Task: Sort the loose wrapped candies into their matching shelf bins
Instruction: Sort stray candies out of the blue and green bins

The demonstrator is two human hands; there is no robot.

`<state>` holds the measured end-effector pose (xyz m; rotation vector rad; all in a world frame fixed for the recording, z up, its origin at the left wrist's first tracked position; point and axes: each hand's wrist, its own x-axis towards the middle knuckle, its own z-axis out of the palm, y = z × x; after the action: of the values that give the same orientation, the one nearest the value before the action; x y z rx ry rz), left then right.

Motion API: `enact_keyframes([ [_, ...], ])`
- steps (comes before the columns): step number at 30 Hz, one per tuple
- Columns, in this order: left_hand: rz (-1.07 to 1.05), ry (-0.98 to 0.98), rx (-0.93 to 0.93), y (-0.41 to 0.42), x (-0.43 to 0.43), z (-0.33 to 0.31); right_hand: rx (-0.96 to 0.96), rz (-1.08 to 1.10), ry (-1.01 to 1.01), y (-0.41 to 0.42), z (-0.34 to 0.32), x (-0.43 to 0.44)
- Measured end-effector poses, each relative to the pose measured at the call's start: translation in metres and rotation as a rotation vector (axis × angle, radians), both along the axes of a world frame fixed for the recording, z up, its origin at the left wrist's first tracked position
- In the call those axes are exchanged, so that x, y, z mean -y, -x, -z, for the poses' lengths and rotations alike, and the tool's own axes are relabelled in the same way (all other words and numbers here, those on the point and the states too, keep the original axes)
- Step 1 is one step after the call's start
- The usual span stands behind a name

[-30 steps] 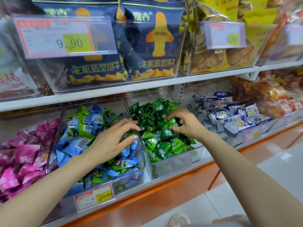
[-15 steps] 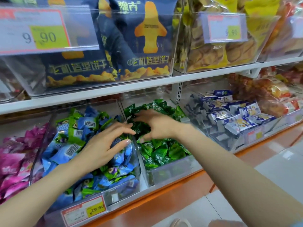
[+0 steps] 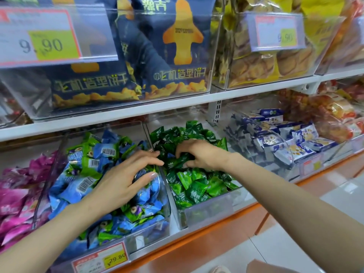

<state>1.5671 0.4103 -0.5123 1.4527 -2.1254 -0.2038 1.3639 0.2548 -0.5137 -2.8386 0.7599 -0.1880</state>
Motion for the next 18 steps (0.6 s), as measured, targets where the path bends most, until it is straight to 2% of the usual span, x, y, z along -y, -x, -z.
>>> enact_keyframes([
  [6, -0.005, 0.004, -0.025, 0.001, 0.000, 0.003, 0.027, 0.030, -0.009, 0.048, -0.020, 0.004],
  [9, -0.008, 0.006, -0.030, 0.003, 0.000, 0.003, -0.023, 0.053, -0.010, 0.056, -0.019, 0.002],
  [16, -0.015, -0.015, -0.029, 0.005, 0.000, 0.002, -0.014, 0.048, 0.084, 0.020, -0.029, -0.006],
  [18, -0.019, -0.016, -0.020, 0.005, 0.000, 0.001, -0.145, -0.020, 0.051, -0.005, -0.019, -0.009],
])
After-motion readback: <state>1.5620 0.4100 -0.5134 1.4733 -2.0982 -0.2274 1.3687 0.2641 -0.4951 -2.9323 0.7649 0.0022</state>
